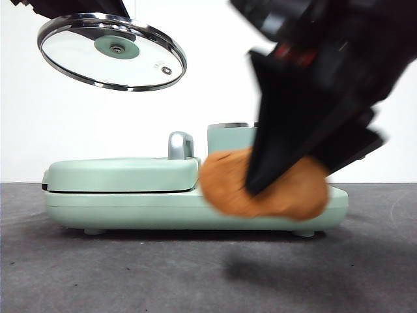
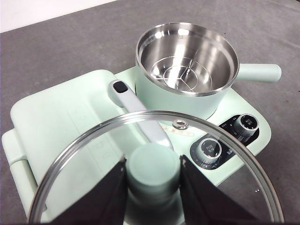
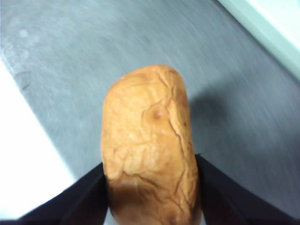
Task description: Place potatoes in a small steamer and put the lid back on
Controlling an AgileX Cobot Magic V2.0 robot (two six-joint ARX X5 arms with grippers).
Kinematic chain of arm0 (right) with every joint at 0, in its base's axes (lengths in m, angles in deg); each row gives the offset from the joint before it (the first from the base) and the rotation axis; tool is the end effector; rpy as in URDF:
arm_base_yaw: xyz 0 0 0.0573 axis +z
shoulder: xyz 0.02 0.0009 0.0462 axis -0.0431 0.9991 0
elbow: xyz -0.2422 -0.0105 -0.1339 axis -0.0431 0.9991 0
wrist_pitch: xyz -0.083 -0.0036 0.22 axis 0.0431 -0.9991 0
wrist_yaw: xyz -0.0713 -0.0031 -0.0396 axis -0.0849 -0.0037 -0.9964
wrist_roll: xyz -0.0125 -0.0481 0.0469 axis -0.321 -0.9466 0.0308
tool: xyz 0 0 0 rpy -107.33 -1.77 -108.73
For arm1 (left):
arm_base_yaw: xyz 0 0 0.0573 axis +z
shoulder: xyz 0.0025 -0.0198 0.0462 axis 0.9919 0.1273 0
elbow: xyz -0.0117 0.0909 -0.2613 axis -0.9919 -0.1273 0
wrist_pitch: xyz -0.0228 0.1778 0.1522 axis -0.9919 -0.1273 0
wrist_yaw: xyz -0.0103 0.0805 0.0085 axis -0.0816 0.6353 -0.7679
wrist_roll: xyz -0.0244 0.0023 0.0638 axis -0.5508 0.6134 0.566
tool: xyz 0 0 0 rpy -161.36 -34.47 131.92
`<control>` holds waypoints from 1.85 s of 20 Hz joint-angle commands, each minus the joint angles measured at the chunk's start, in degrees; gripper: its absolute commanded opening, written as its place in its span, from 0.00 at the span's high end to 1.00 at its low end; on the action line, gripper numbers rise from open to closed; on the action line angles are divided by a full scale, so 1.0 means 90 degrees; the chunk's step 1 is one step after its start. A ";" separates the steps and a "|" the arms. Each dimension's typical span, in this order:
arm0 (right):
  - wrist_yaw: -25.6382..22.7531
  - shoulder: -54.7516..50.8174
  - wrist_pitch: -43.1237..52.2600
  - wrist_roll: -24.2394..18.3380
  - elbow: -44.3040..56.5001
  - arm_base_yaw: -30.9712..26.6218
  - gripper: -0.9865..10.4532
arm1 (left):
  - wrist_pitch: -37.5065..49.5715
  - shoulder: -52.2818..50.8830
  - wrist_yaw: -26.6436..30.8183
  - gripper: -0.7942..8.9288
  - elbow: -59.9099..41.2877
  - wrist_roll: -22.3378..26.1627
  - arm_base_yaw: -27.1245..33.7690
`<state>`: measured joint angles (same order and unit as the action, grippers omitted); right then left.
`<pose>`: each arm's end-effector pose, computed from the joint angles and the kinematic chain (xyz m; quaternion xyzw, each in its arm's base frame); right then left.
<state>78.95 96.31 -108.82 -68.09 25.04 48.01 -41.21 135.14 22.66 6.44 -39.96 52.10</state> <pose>0.1281 0.1695 0.2190 -0.0976 0.4681 0.4122 0.7755 0.1993 -0.1233 0.3392 0.0564 0.2504 -0.2974 0.9196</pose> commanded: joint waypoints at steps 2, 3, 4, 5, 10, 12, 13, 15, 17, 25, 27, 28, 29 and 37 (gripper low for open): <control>-0.0296 -0.0466 -0.1071 0.0610 -0.0704 -0.0265 0.75 | 0.0168 -0.0012 -0.0007 0.90 0.0085 0.0063 -0.0019; -0.0357 -0.0537 -0.1447 0.0600 -0.1008 -0.0401 0.75 | 0.0168 -0.0012 -0.0007 0.90 0.0085 0.0063 -0.0019; -0.0357 -0.0554 -0.1739 0.0573 -0.1294 -0.0539 0.75 | 0.0168 -0.0012 -0.0007 0.90 0.0085 0.0063 -0.0019; -0.0355 -0.0546 -0.2052 0.0505 -0.1688 -0.0743 0.75 | 0.0168 -0.0012 -0.0007 0.90 0.0085 0.0063 -0.0019; -0.0328 -0.0066 -0.2404 -0.0172 -0.3070 -0.1639 0.75 | 0.0170 -0.0012 -0.0007 0.90 0.0085 0.0061 -0.0019; -0.0306 0.0355 -0.2392 -0.0478 -0.3497 -0.1974 0.75 | 0.0168 -0.0012 -0.0007 0.90 0.0085 0.0044 -0.0019; -0.0304 0.0607 -0.2365 -0.0619 -0.3704 -0.2108 0.75 | 0.0170 -0.0012 -0.0007 0.90 0.0085 0.0044 -0.0019; -0.0304 0.1124 -0.2183 -0.0872 -0.4078 -0.2346 0.75 | 0.0170 -0.0012 -0.0010 0.90 0.0085 0.0044 -0.0019; -0.0282 0.1642 -0.1897 -0.0940 -0.4405 -0.2518 0.75 | 0.0172 -0.0012 -0.0007 0.90 0.0085 0.0044 -0.0019; 0.0199 0.3674 -0.1379 -0.1052 -0.5763 -0.2951 0.75 | 0.0223 -0.0012 -0.0007 0.90 0.0085 0.0046 -0.0019; 0.0197 0.4070 -0.1372 -0.1141 -0.6045 -0.2992 0.75 | 0.0238 -0.0012 -0.0007 0.90 0.0085 0.0044 -0.0019; 0.0192 0.4257 -0.1372 -0.1139 -0.6154 -0.3007 0.75 | 0.0260 -0.0012 -0.0010 0.90 0.0085 0.0044 -0.0019; 0.0194 0.4418 -0.1382 -0.1137 -0.6237 -0.3021 0.75 | 0.0287 -0.0012 -0.0010 0.90 0.0085 0.0044 -0.0019; 0.0163 0.4928 -0.1331 -0.1149 -0.6256 -0.3067 0.75 | 0.0357 -0.0012 -0.0010 0.90 0.0085 0.0044 -0.0019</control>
<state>80.50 139.36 -121.15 -77.53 -29.84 20.27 -39.66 135.14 22.66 6.44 -39.96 52.10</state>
